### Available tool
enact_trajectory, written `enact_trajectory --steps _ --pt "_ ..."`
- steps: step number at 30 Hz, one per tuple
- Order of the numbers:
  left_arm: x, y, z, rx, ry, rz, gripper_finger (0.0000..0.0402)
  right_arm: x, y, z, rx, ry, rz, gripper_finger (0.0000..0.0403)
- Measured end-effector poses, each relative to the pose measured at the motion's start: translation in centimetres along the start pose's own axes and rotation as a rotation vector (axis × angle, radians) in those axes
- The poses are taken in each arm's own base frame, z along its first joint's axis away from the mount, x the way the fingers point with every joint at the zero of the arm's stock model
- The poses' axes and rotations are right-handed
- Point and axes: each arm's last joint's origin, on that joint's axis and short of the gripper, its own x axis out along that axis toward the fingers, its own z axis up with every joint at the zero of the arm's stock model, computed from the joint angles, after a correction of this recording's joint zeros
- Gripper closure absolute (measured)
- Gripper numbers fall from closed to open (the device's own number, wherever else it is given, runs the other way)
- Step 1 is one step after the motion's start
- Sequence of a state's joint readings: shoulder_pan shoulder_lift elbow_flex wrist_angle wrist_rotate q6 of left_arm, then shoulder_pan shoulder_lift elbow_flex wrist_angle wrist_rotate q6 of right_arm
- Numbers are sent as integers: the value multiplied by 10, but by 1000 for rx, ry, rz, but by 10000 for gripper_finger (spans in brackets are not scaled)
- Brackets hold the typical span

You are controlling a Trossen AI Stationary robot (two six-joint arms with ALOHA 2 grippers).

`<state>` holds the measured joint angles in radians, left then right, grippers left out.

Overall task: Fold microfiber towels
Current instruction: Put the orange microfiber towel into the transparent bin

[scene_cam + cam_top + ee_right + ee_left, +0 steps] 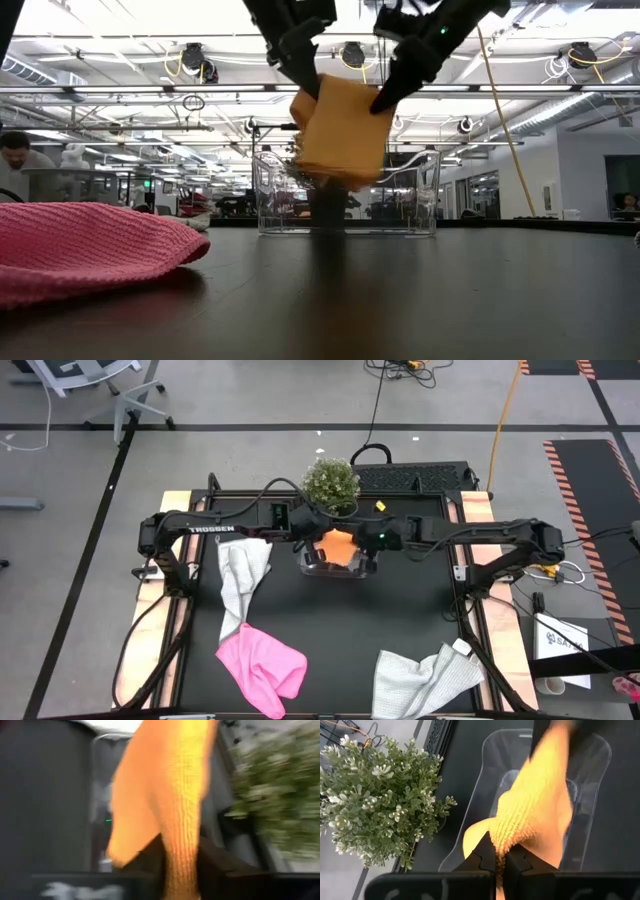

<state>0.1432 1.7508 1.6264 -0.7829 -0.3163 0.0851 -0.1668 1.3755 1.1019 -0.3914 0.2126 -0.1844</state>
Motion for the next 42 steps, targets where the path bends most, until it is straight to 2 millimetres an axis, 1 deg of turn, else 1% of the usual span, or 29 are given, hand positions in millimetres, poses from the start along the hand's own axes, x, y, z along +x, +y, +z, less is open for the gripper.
enact_trajectory --steps 1,2,3,5,7,9,13,17,20,23,27,31,33,35,38,42 --pt "0 0 0 4 3 0 397 -6 -3 0 -13 -8 -27 371" --pt "0 1 0 10 4 1 398 -11 -7 1 -31 -20 -49 386" --pt "0 1 0 16 4 2 399 -16 -11 2 -42 -33 -78 391" --pt "0 1 0 27 1 4 398 -22 -19 2 -51 -43 -119 392" --pt "1 3 0 37 0 9 396 -23 -26 1 -64 -44 -135 398" --pt "2 7 0 41 1 16 397 -22 -32 -1 -85 -31 -149 399" --pt "5 17 -1 92 6 32 396 -16 -41 -4 -179 0 -171 400" --pt "8 25 -3 112 14 36 398 -15 -46 -3 -245 8 -207 401" --pt "8 27 -4 83 14 -20 397 -14 -43 -7 -226 21 -169 401" --pt "10 22 -5 63 12 -86 395 -8 -36 -18 -236 59 -127 402" --pt "20 7 -17 43 46 -191 398 1 -23 -35 -240 94 -70 402" --pt "31 -10 -33 34 102 -251 395 8 -10 -45 -229 68 -17 402" --pt "34 -17 -39 42 122 -269 398 10 -6 -45 -217 46 -6 402" --pt "34 -22 -41 44 128 -274 397 9 -3 -43 -207 35 -3 402" --pt "31 -23 -38 25 116 -282 394 7 -1 -40 -181 32 -6 402" --pt "23 -21 -29 -5 103 -344 397 6 1 -40 -90 33 66 402"
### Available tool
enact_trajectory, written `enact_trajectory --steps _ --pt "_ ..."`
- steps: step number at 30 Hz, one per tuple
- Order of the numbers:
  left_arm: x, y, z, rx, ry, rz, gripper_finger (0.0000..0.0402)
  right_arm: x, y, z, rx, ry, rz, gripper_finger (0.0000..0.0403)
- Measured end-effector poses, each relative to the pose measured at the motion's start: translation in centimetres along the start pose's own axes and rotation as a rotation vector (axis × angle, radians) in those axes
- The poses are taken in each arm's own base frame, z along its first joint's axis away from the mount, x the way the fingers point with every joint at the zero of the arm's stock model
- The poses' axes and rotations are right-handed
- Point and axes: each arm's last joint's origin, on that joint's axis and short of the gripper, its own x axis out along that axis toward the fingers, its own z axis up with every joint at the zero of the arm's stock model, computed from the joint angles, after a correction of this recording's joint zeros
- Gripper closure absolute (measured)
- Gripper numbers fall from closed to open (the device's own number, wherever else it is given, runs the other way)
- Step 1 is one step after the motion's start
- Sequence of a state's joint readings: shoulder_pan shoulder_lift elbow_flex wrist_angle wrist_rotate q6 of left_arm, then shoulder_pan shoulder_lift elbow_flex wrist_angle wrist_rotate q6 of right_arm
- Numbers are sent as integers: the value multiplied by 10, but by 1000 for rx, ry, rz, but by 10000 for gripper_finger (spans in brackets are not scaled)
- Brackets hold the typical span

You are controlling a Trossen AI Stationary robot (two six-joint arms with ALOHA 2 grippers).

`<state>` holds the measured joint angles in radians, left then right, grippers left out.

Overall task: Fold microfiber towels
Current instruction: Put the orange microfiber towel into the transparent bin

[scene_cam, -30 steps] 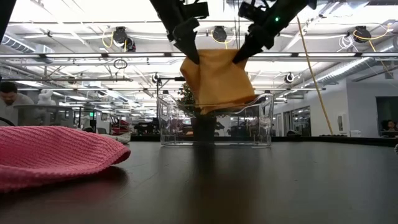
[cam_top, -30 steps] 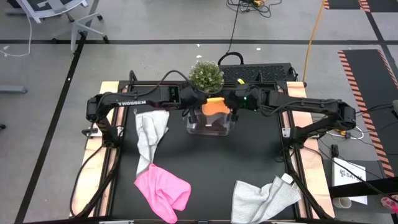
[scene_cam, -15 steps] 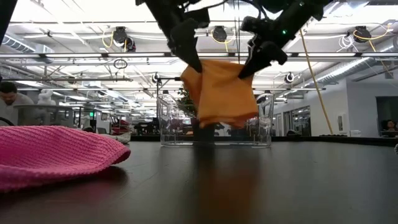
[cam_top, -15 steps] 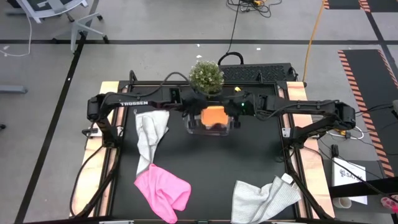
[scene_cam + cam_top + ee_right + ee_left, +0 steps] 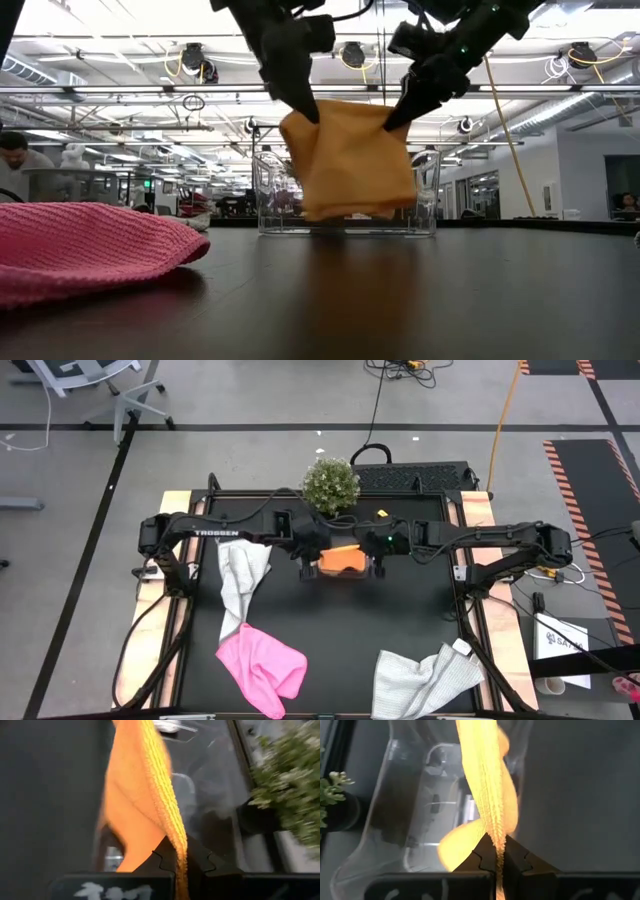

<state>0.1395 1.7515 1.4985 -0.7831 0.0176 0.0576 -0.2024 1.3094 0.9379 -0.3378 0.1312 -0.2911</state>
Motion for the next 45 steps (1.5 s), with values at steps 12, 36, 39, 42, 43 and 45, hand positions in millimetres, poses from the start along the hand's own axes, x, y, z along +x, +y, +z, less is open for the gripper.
enact_trajectory --steps 12,36,39,42,43,45 --pt "-46 0 18 -2 -30 146 398 -40 -12 35 113 -218 -2 403" --pt "-31 4 18 -63 41 44 399 -4 16 22 247 23 107 403" --pt "-15 12 18 -84 68 47 399 2 11 14 239 52 88 403" --pt "2 23 17 -115 100 56 399 4 0 9 216 69 15 403" --pt "8 27 17 -124 108 60 399 4 -4 7 213 77 -6 403" --pt "19 35 16 -144 125 46 399 5 -12 5 218 81 -26 403"
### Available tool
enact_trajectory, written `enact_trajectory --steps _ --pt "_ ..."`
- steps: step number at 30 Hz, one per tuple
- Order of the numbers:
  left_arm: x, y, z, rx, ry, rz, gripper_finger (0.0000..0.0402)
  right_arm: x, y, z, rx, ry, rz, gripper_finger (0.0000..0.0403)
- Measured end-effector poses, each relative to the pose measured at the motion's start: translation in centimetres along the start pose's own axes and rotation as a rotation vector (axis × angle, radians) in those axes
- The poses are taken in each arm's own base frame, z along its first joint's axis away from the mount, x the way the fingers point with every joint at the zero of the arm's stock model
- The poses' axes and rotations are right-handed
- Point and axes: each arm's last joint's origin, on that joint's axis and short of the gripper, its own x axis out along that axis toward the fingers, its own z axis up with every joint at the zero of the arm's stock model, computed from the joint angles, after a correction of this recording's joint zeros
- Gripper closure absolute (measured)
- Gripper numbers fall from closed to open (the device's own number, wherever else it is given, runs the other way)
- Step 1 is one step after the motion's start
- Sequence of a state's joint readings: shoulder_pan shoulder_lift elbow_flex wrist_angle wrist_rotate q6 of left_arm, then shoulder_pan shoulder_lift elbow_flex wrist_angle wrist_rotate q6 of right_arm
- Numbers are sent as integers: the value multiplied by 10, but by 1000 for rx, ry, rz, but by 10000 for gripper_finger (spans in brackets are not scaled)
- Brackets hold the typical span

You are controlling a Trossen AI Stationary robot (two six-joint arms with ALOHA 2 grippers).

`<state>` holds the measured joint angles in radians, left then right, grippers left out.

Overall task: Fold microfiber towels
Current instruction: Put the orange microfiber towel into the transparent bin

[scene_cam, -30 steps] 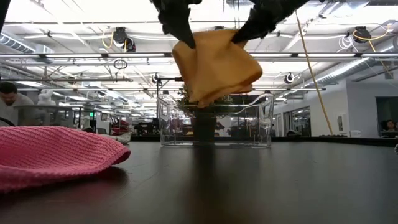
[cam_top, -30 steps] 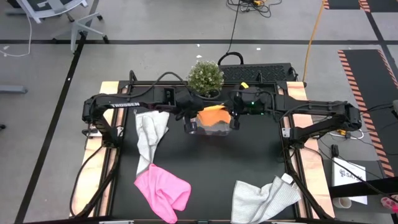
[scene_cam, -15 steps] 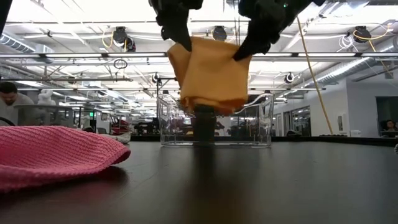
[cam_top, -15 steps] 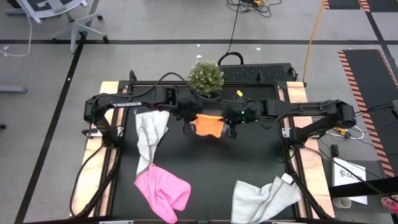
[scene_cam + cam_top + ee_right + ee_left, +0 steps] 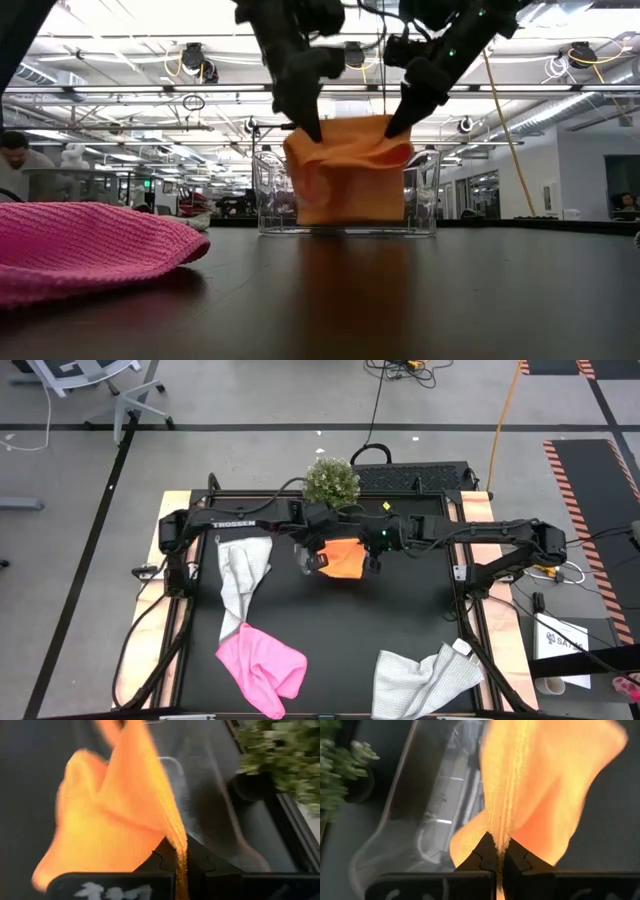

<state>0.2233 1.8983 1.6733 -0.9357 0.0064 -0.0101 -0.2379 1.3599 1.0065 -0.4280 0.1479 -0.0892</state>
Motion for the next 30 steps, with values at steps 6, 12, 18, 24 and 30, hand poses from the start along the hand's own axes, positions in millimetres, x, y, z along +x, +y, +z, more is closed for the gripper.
enact_trajectory --steps 6,12,18,24,30 --pt "20 14 0 -37 47 -29 398 14 -8 -6 26 39 50 403" --pt "23 23 0 -53 49 -18 391 32 -4 -16 -32 68 50 392" --pt "22 26 -1 -12 57 123 340 34 -10 -20 -119 126 -127 353" --pt "21 32 -1 -24 56 220 302 31 -12 -17 -167 112 -181 318" --pt "21 35 -1 -62 47 226 284 14 -13 -11 -153 37 -191 308"
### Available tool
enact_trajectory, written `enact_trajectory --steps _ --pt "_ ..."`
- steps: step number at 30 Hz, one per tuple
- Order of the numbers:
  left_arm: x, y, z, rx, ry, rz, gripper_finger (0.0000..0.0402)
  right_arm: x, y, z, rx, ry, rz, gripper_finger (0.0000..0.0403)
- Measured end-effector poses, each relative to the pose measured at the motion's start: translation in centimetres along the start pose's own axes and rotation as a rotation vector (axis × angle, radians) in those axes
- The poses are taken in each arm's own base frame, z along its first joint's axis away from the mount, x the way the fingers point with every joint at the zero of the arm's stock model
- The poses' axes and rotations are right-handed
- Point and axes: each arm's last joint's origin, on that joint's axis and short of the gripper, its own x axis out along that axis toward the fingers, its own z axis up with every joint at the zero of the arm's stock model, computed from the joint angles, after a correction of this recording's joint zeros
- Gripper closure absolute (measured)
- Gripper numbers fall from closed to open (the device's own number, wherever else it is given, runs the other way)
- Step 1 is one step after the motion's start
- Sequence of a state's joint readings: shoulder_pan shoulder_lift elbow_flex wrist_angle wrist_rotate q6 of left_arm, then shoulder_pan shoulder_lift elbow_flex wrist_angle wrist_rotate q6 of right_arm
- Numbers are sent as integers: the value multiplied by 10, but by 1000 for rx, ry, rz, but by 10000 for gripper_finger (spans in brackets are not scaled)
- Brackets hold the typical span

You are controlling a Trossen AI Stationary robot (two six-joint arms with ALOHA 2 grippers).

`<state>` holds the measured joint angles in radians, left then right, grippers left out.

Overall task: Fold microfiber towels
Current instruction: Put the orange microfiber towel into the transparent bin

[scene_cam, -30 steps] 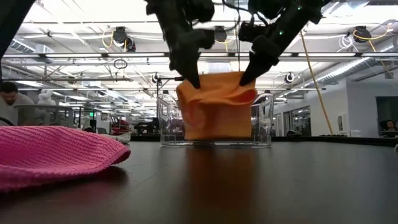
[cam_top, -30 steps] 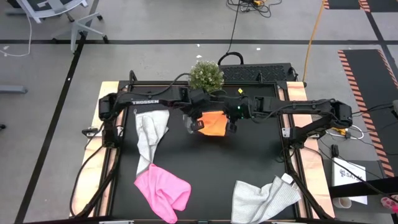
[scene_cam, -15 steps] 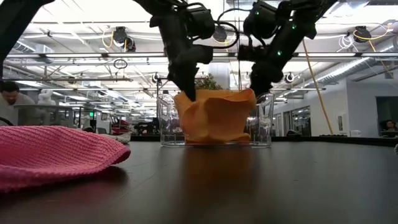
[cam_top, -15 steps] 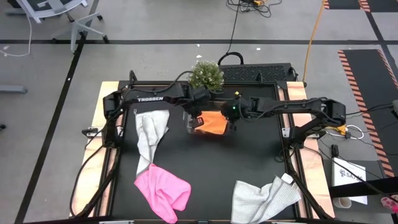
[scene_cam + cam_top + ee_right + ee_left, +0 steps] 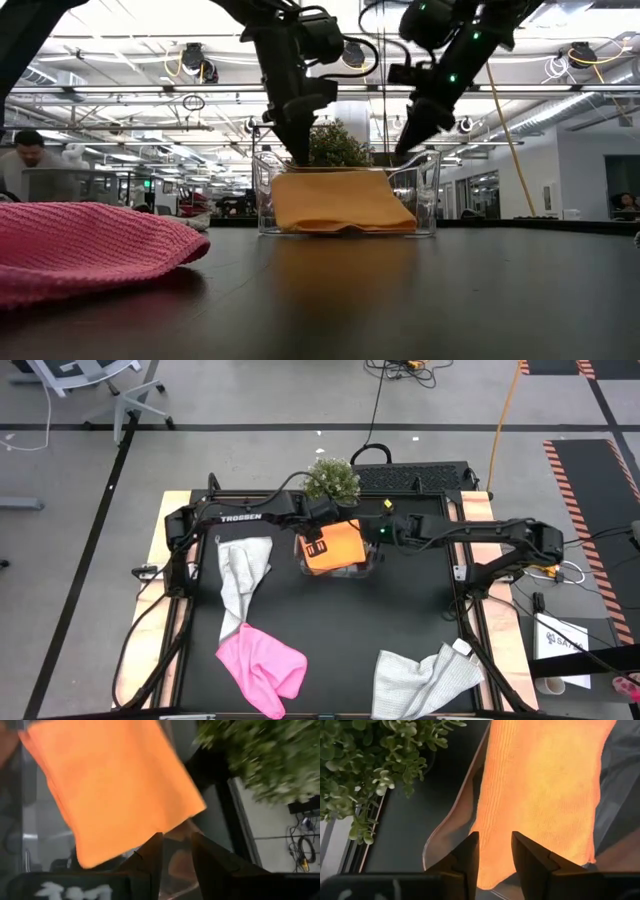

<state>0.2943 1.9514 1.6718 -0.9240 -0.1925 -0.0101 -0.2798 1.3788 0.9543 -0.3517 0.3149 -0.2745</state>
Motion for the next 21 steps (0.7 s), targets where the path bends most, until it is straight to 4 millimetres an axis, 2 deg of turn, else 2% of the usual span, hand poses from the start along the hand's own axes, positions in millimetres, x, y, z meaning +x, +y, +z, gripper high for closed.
enact_trajectory --steps 4,6,8,11,14,17,21 --pt "-1 -2 1 -19 -10 -3 282 -16 -7 6 50 -94 -13 309" --pt "-4 -4 1 -27 -19 -11 282 -22 -7 9 88 -147 54 310" --pt "-10 -8 1 -29 -34 -17 282 -23 -6 11 116 -176 128 311" --pt "-22 -15 1 -31 -65 -26 282 -14 1 9 106 -148 213 325" --pt "-44 -20 -1 -44 -119 16 282 -2 6 8 89 -123 247 358" --pt "-74 -22 -7 -73 -188 103 282 7 9 12 78 -108 300 394" --pt "-108 -22 -16 -142 -273 183 282 18 11 23 9 -59 317 400"
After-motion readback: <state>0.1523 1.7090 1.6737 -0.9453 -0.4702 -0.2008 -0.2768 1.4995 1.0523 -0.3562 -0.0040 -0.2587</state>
